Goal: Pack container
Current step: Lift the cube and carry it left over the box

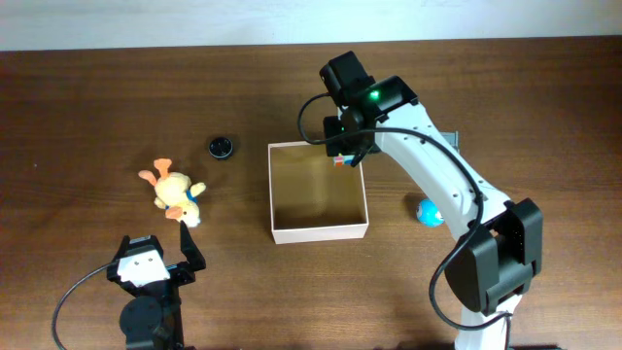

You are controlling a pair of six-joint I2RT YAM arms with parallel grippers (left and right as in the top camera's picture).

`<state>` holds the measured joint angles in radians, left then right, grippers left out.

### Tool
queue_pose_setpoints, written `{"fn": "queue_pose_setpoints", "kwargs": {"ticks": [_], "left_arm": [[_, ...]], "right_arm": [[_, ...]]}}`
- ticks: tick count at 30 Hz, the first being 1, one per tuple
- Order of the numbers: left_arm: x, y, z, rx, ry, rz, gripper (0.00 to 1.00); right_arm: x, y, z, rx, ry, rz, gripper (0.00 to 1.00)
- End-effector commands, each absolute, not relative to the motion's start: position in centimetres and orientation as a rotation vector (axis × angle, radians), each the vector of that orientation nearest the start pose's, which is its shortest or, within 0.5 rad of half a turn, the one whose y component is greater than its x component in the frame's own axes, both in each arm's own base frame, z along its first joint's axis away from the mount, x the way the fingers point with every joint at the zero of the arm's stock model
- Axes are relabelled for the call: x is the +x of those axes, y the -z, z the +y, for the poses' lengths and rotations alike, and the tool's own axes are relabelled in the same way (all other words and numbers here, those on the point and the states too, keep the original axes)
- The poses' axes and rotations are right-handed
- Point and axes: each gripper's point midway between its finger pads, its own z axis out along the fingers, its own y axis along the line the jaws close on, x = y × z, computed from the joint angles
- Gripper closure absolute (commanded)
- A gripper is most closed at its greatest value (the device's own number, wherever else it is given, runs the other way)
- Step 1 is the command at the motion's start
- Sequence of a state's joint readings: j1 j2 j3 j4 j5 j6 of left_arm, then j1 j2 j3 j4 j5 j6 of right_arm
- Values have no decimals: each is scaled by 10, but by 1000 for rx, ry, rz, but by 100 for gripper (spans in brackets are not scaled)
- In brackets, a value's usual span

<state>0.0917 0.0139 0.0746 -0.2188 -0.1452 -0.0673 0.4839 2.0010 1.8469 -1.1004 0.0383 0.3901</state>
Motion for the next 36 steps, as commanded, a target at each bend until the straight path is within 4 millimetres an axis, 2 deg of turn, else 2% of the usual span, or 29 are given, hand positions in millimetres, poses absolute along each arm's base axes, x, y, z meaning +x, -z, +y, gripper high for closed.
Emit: {"fn": "queue_pose_setpoints", "kwargs": {"ticks": [1, 8, 15, 25, 36], "left_arm": [[236, -152, 44, -219, -143, 1715, 1], [236, -152, 44, -219, -143, 1715, 1], [236, -152, 44, -219, -143, 1714, 1], [236, -152, 44, -219, -143, 1714, 1], [236, -152, 44, -219, -143, 1714, 1]], "right_arm": [[402, -138, 223, -158, -165, 2833, 50], [396, -136, 239, -209, -170, 2821, 50], [382, -112, 230, -188, -128, 2887, 50], [391, -111, 228, -177, -100, 2850, 50], [399, -113, 214, -145, 12, 2810, 50]]}}
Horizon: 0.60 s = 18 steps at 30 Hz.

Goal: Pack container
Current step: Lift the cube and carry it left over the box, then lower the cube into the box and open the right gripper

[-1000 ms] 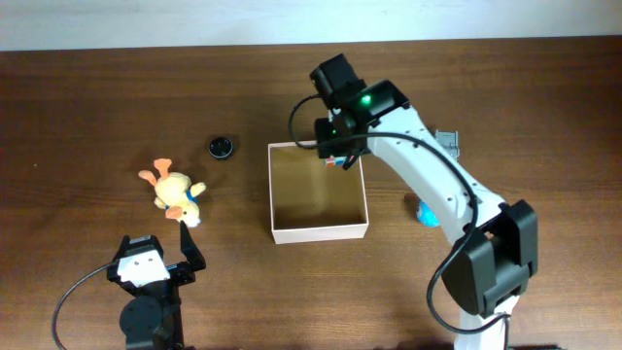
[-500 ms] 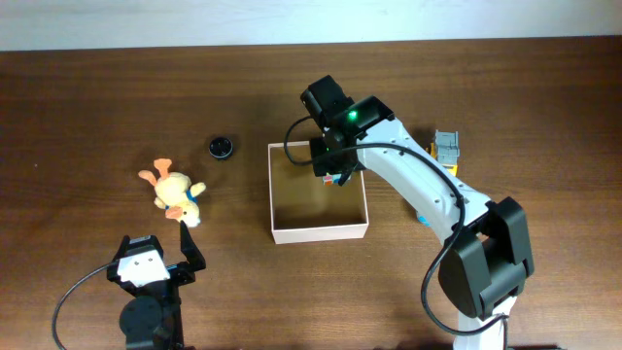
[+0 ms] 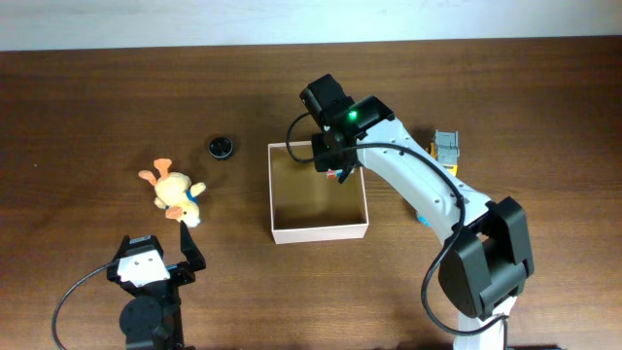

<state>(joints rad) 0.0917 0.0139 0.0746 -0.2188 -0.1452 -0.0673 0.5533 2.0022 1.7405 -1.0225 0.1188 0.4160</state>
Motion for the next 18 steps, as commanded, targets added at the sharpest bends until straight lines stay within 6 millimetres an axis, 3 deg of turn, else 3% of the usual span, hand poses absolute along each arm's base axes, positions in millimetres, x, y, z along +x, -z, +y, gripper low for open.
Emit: {"fn": "queue_pose_setpoints", "kwargs": {"ticks": [1, 11, 13, 18], "left_arm": [[236, -152, 44, -219, -143, 1714, 1], [236, -152, 44, -219, -143, 1715, 1], [236, -152, 44, -219, -143, 1714, 1], [236, -152, 44, -219, -143, 1715, 1]], "right_arm": [[399, -113, 213, -143, 22, 2806, 50], [402, -114, 211, -138, 44, 2791, 50], [402, -114, 211, -138, 44, 2791, 38], [402, -114, 211, -138, 44, 2791, 35]]}}
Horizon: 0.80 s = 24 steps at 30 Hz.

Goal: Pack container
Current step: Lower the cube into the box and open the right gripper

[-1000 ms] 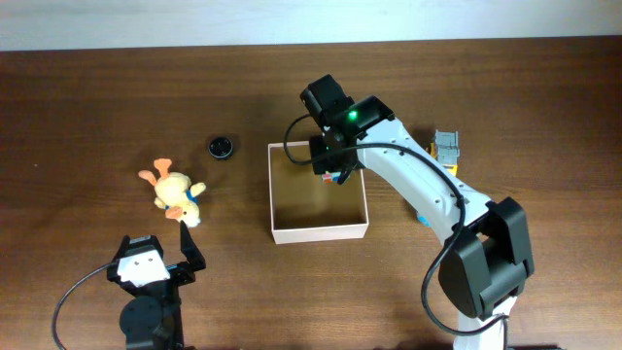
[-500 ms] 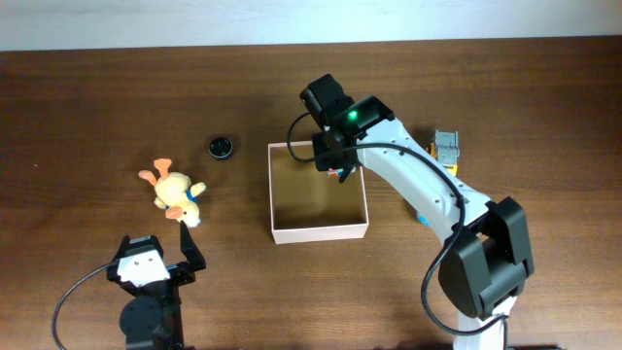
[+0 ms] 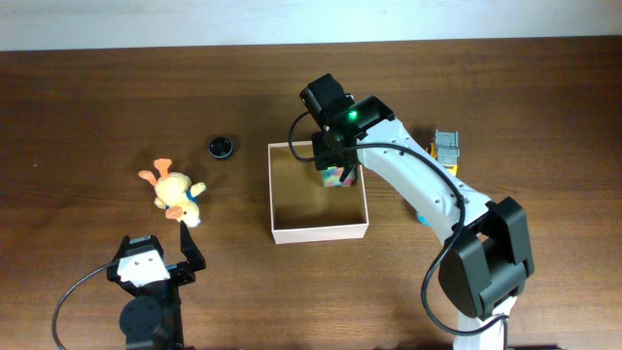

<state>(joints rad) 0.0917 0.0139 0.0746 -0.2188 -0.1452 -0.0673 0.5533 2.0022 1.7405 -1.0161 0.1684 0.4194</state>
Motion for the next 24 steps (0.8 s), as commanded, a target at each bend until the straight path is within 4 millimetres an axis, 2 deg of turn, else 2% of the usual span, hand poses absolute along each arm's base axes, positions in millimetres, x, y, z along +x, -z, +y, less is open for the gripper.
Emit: {"fn": "queue_pose_setpoints", "kwargs": {"ticks": [1, 9, 14, 18, 22, 24], "left_arm": [[236, -152, 44, -219, -143, 1715, 1], [236, -152, 44, -219, -143, 1715, 1], [236, -152, 44, -219, -143, 1714, 1], [236, -152, 44, -219, -143, 1714, 1], [236, -152, 44, -219, -143, 1715, 1], [236, -152, 44, -219, -143, 1715, 1]], "right_arm": [[402, -114, 211, -138, 44, 2791, 35], [403, -114, 215, -159, 23, 2789, 29], [392, -113, 243, -393, -127, 2798, 27], [384, -114, 257, -518, -144, 2778, 27], [381, -113, 267, -602, -144, 2748, 32], [381, -111, 271, -607, -155, 2735, 41]]}}
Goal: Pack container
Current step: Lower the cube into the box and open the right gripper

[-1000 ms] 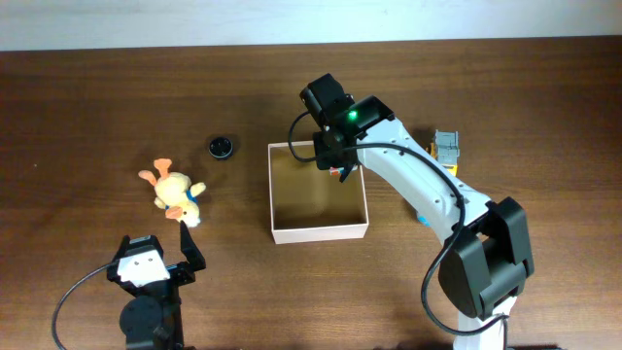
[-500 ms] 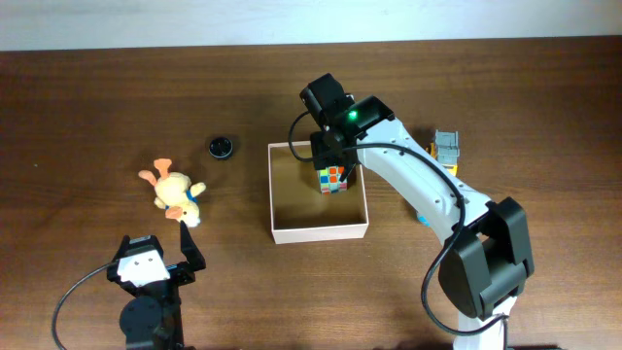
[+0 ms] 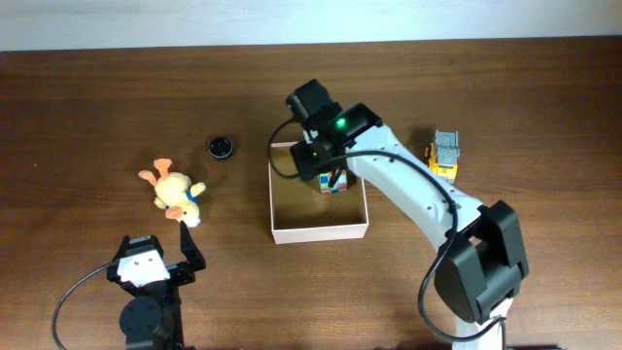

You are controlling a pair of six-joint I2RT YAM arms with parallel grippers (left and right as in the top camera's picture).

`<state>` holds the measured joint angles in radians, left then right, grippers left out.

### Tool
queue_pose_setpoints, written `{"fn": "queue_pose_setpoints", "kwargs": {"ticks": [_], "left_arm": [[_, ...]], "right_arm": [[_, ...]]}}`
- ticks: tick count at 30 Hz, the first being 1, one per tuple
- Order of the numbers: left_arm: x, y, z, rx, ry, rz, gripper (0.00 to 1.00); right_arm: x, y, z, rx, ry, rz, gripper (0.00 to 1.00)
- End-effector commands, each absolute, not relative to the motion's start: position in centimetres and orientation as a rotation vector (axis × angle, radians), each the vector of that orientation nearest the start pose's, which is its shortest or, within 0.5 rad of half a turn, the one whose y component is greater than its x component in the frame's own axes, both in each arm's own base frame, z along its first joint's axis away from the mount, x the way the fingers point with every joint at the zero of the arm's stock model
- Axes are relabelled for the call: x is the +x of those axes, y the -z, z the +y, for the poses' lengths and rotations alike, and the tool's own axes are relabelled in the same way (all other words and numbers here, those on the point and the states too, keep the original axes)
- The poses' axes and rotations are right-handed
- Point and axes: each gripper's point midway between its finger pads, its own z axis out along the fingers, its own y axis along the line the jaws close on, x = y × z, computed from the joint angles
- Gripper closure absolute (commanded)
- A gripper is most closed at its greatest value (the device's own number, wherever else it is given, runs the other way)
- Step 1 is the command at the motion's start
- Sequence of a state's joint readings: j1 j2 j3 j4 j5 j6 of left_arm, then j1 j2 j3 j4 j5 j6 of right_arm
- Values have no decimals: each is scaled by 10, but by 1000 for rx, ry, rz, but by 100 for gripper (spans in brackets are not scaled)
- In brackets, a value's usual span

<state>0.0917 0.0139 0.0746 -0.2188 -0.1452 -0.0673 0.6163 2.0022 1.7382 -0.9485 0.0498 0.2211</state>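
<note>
A white cardboard box [image 3: 321, 231] with a brown floor stands mid-table. Inside it, at the back right, lies a multicoloured cube [image 3: 334, 182]. My right gripper [image 3: 317, 168] hangs over the box's back edge, just left of the cube; it looks open and the cube sits free of it. Outside the box lie an orange-yellow plush duck [image 3: 173, 192] at the left and a yellow and grey toy truck [image 3: 446, 154] at the right. My left gripper [image 3: 190, 249] rests near the front left edge, open and holding nothing.
A small black round cap [image 3: 221, 147] lies left of the box, behind the duck. The right arm [image 3: 408, 190] stretches diagonally across the table right of the box and hides what lies under it.
The right gripper has shifted left and back along the box's rear edge. The cube stayed on the box floor and now shows beside the fingers. The left arm is where it was.
The right gripper held the cube at the box's back right corner, with a blue ball showing right of the box. Then it was farther over the box, then low inside with the cube showing. Now the cube lies in the box; the arm covers the ball.
</note>
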Motion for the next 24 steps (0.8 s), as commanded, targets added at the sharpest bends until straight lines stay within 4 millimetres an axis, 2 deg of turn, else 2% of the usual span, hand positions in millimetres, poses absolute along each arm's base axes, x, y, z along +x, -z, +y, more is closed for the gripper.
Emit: {"fn": "queue_pose_setpoints", "kwargs": {"ticks": [1, 4, 6, 7, 17, 24], "left_arm": [[236, -152, 44, -219, -143, 1715, 1], [236, -152, 44, -219, -143, 1715, 1], [236, -152, 44, -219, -143, 1714, 1], [236, -152, 44, -219, -143, 1714, 1], [236, -152, 44, -219, -143, 1715, 1], [236, -152, 44, -219, -143, 1714, 1]], "right_arm": [[382, -109, 272, -606, -158, 2731, 43], [383, -103, 272, -604, -161, 2725, 52], [383, -100, 272, -603, -162, 2724, 64], [383, -98, 272, -598, -162, 2725, 66], [376, -64, 269, -531, -182, 2751, 68], [370, -52, 269, -527, -208, 2766, 70]]}}
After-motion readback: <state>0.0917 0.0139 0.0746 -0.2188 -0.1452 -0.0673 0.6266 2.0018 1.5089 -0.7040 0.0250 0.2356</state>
